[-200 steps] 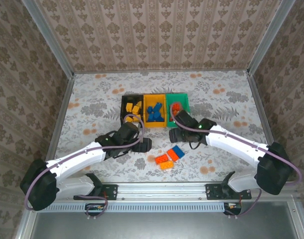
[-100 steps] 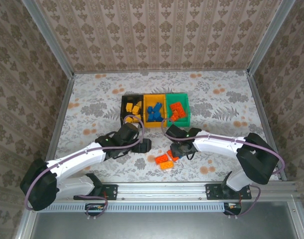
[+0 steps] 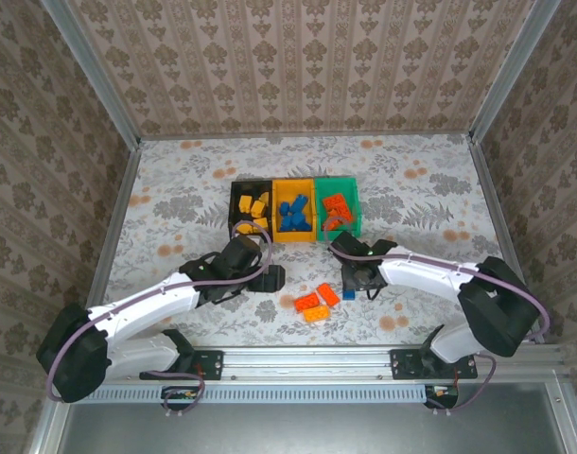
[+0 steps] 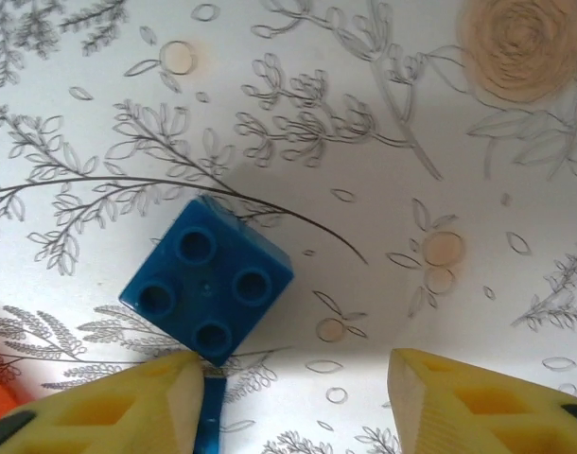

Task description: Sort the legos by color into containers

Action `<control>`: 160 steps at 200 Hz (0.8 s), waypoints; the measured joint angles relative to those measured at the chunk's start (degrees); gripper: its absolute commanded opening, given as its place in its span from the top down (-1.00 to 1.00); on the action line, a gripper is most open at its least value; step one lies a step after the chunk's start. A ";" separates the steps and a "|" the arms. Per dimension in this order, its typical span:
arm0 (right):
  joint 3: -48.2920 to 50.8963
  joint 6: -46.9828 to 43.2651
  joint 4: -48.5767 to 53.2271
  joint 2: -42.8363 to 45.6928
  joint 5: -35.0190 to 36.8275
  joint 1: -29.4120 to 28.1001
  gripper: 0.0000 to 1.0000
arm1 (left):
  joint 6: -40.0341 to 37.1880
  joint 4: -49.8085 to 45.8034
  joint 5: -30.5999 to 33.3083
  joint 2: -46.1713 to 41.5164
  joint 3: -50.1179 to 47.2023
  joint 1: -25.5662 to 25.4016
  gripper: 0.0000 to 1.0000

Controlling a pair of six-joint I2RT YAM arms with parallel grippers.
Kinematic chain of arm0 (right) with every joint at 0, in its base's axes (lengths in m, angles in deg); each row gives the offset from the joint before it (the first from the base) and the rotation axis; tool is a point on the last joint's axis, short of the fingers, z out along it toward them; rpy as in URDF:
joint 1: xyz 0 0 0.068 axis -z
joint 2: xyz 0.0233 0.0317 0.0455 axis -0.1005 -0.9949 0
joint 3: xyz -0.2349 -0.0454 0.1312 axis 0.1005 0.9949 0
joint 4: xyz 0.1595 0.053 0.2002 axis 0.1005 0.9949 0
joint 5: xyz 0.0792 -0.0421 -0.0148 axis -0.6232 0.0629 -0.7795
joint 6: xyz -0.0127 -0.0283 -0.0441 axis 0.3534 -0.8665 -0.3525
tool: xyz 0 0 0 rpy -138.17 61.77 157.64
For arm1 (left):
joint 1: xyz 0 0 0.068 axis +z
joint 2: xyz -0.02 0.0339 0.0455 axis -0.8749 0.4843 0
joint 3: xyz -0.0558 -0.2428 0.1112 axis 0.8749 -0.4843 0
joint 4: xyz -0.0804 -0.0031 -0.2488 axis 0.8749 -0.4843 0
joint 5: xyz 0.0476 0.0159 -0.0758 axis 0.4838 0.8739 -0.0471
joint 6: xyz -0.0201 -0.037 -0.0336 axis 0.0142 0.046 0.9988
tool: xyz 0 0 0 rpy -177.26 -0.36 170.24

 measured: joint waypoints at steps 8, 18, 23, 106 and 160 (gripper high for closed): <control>0.04 0.15 -0.15 1.05 -0.44 -0.04 -0.50 | 0.02 0.20 -0.02 0.00 0.00 0.11 -1.00; -0.07 0.00 -0.76 1.90 -1.11 -0.04 -0.52 | 0.02 0.44 -0.04 0.00 0.00 0.26 -1.00; -0.24 0.13 -0.98 2.01 -1.36 -0.04 -0.52 | 0.02 0.50 -0.02 0.00 0.00 0.28 -1.00; -4.68 4.13 -2.49 -9.60 -0.61 1.75 -0.30 | 0.09 0.70 -0.20 -2.40 -1.77 0.83 -1.00; -3.48 4.52 -4.94 -9.60 -1.46 3.65 0.06 | 0.07 0.70 -0.39 -3.04 -2.40 1.77 -1.00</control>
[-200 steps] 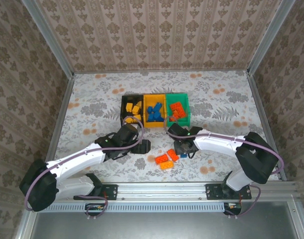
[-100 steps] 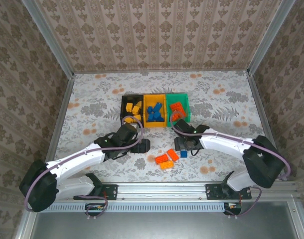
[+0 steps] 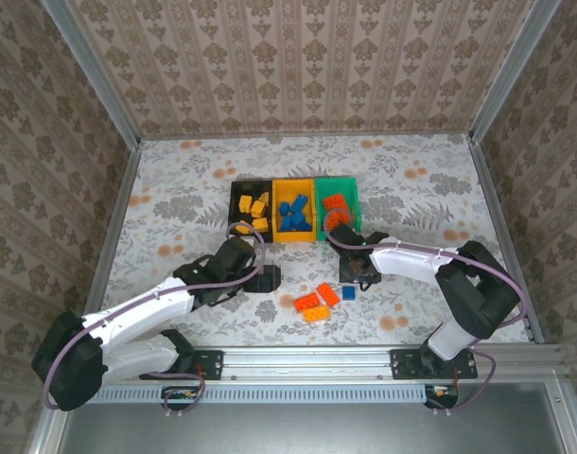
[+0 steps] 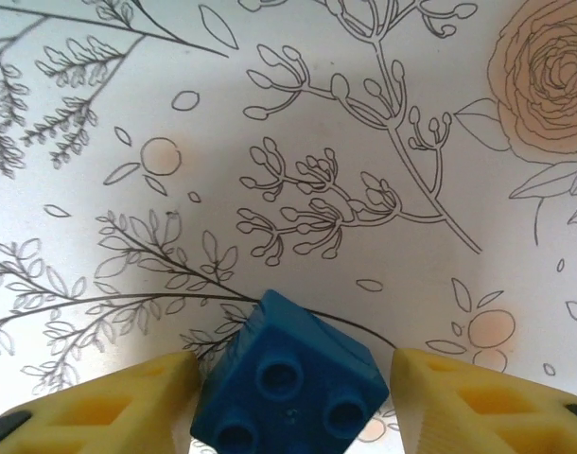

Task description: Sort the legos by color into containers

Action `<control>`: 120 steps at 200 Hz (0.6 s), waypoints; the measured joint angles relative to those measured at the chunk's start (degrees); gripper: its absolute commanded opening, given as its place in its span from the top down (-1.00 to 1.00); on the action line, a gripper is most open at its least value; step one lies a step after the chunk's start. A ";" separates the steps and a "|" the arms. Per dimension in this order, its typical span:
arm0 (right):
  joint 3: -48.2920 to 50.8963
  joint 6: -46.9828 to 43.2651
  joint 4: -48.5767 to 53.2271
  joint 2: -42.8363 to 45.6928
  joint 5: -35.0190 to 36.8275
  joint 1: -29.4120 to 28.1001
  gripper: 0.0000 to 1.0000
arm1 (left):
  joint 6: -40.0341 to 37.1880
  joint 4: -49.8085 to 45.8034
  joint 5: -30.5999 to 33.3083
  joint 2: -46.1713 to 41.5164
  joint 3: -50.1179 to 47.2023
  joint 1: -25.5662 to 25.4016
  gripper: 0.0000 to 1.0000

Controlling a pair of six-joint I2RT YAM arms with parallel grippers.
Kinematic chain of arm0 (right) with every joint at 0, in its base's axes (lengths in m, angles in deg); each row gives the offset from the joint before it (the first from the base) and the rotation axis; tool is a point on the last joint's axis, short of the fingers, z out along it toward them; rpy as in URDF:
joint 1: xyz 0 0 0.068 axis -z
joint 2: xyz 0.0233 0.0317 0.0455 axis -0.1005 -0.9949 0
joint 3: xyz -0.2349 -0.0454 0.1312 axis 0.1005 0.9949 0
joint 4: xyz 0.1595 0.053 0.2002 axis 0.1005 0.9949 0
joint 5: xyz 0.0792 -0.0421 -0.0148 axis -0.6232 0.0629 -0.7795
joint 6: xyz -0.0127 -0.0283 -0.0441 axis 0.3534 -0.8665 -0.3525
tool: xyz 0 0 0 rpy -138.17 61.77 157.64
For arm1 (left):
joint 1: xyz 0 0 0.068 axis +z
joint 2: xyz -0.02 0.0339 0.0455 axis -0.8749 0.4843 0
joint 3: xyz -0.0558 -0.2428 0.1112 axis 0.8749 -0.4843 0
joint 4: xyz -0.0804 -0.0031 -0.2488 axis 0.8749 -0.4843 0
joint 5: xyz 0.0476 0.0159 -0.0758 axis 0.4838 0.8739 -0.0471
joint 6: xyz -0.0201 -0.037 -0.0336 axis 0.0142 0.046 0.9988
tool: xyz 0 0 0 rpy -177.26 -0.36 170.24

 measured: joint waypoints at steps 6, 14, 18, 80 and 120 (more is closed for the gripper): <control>0.07 -0.09 -0.17 0.00 0.02 0.04 0.08 | 0.02 0.00 -0.02 0.00 -0.02 0.00 -1.00; 0.07 -0.15 -0.22 0.07 0.02 0.09 0.10 | 0.00 0.00 -0.07 0.00 0.00 0.04 -1.00; 0.07 -0.22 -0.24 0.11 0.00 0.11 0.12 | 0.00 0.02 -0.13 0.00 0.00 0.04 -1.00; -0.48 -3.43 -0.28 5.55 -0.37 -0.17 0.22 | 0.33 -0.26 -0.31 -0.76 -0.42 0.70 -1.00; -12.55 -7.28 1.38 5.44 -1.79 -3.23 0.22 | 0.98 -1.84 0.59 -4.90 -1.11 1.25 -1.00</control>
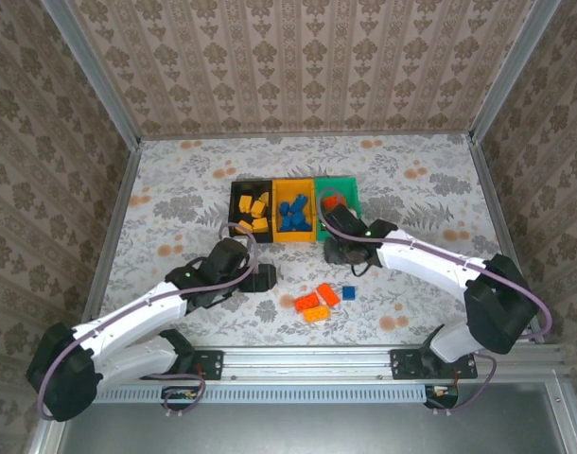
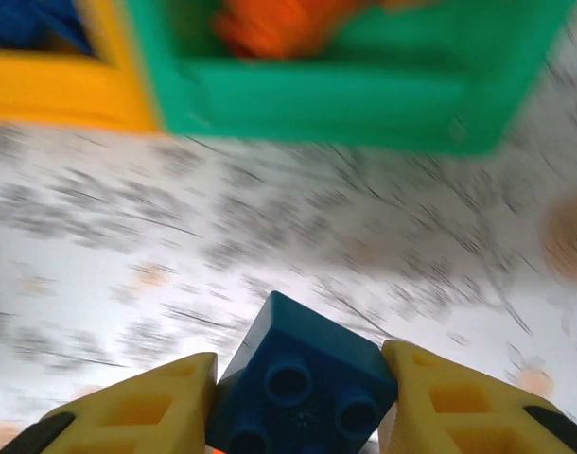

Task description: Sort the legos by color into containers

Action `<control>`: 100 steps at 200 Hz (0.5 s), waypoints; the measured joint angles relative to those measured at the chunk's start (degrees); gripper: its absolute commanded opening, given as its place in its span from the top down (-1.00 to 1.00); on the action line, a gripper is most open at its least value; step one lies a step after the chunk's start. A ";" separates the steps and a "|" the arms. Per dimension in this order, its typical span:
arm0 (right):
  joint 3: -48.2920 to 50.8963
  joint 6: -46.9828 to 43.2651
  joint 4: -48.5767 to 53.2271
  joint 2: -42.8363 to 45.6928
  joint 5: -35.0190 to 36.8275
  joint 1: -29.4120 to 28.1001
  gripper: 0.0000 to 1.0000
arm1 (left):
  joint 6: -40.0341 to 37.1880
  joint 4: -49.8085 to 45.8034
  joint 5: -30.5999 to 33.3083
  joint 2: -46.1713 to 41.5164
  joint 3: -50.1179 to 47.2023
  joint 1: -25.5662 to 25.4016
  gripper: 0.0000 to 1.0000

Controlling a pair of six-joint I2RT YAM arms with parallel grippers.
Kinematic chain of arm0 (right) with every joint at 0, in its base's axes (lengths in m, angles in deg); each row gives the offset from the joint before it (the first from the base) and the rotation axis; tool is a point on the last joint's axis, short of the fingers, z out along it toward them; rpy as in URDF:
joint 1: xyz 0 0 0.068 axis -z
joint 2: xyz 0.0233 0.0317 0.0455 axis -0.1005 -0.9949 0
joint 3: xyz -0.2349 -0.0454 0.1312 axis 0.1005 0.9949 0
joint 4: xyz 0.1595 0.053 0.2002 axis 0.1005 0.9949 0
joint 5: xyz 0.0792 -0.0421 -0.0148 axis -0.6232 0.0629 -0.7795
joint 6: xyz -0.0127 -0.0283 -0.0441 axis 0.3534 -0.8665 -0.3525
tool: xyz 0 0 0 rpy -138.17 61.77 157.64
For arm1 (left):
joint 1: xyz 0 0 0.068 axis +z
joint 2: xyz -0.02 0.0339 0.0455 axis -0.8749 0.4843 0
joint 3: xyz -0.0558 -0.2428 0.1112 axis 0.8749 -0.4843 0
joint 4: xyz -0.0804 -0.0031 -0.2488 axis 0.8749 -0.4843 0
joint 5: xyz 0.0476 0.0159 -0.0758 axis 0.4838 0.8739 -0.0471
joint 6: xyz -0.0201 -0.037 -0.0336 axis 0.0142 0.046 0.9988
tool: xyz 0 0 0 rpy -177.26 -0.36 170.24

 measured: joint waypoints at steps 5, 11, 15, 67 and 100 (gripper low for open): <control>-2.23 -0.31 -0.20 -1.05 -0.17 -0.35 0.22 | 0.09 -0.20 0.09 -0.48 -0.09 0.13 -1.00; -4.46 -0.63 -0.50 -2.25 -0.26 -0.68 0.22 | 0.22 -0.46 0.09 -0.96 -0.13 0.24 -1.00; -6.14 -0.74 -0.52 -3.23 -0.39 -0.85 0.21 | 0.28 -0.59 0.09 -1.14 -0.13 0.24 -1.00; -26.58 -1.70 -1.33 -22.36 0.46 0.46 0.20 | 0.55 -1.70 0.04 -2.67 -0.39 0.31 -1.00; -38.25 -1.68 1.36 -32.59 1.68 2.56 0.06 | 0.57 -2.84 0.02 -3.85 -0.52 0.31 -1.00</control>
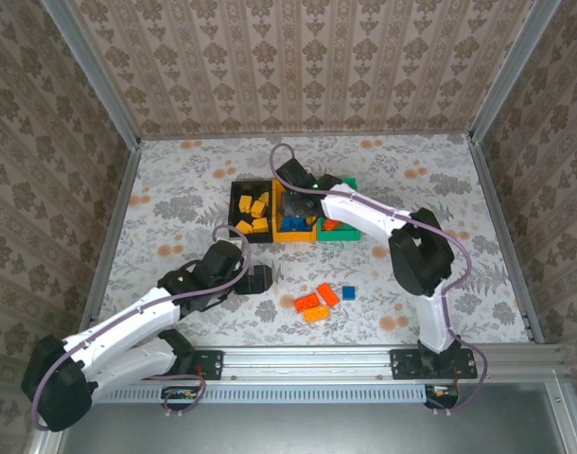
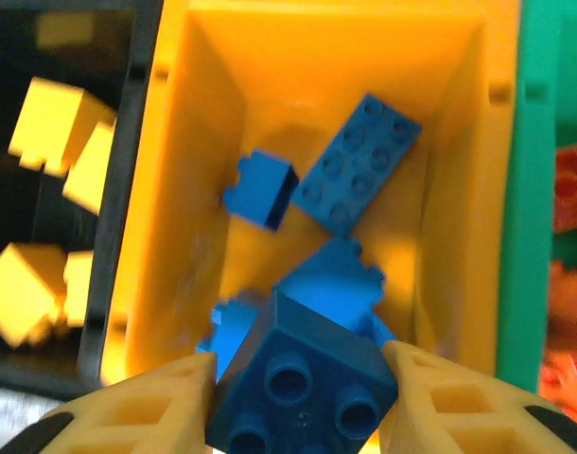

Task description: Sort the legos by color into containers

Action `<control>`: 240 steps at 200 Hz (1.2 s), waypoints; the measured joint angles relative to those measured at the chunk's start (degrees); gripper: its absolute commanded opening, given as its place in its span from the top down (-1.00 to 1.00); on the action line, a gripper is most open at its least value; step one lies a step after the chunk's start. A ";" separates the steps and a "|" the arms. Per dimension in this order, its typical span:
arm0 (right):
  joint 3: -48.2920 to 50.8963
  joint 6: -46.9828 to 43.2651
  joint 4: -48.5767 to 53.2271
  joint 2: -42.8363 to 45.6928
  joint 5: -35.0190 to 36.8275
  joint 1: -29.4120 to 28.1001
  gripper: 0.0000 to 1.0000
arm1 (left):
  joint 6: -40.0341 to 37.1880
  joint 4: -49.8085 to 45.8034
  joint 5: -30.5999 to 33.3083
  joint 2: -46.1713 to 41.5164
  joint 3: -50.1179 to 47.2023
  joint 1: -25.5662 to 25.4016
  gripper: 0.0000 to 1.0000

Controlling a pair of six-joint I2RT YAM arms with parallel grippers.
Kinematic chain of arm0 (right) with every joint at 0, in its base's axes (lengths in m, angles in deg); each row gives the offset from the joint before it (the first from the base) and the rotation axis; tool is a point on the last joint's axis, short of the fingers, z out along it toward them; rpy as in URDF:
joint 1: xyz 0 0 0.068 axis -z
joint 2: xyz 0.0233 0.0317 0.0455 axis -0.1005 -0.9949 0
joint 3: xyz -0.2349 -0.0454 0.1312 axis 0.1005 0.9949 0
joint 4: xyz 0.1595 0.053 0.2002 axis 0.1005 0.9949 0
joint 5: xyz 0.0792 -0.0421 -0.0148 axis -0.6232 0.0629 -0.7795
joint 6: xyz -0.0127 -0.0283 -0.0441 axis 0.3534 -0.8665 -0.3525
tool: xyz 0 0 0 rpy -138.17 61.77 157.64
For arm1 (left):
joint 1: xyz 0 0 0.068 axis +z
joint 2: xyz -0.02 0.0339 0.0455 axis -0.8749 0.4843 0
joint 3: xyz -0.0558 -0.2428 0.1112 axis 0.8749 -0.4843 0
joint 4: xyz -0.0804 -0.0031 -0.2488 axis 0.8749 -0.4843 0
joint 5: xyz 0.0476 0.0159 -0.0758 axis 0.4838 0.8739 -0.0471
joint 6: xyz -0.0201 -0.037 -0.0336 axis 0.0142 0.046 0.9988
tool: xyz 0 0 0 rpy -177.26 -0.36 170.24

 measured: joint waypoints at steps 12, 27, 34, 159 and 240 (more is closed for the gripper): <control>-3.32 0.20 1.07 -2.47 0.26 0.52 -0.10 | 0.00 -0.31 -0.02 -0.20 -0.02 0.00 -1.00; -6.03 0.04 2.25 -4.31 0.37 0.92 -0.32 | 0.00 -0.55 -0.17 -0.28 -0.02 0.00 -0.99; -6.88 -0.02 2.80 -4.76 0.35 0.96 -0.37 | 0.00 -0.59 -0.22 -0.28 -0.02 0.00 -1.00; 32.68 1.44 3.50 33.44 -1.90 -0.55 -0.50 | -0.02 -1.25 -0.39 -2.73 -0.02 0.44 -1.00; 55.04 7.19 6.91 44.78 -5.99 -6.45 -0.50 | 0.22 0.92 -0.70 0.44 -0.39 1.07 -1.00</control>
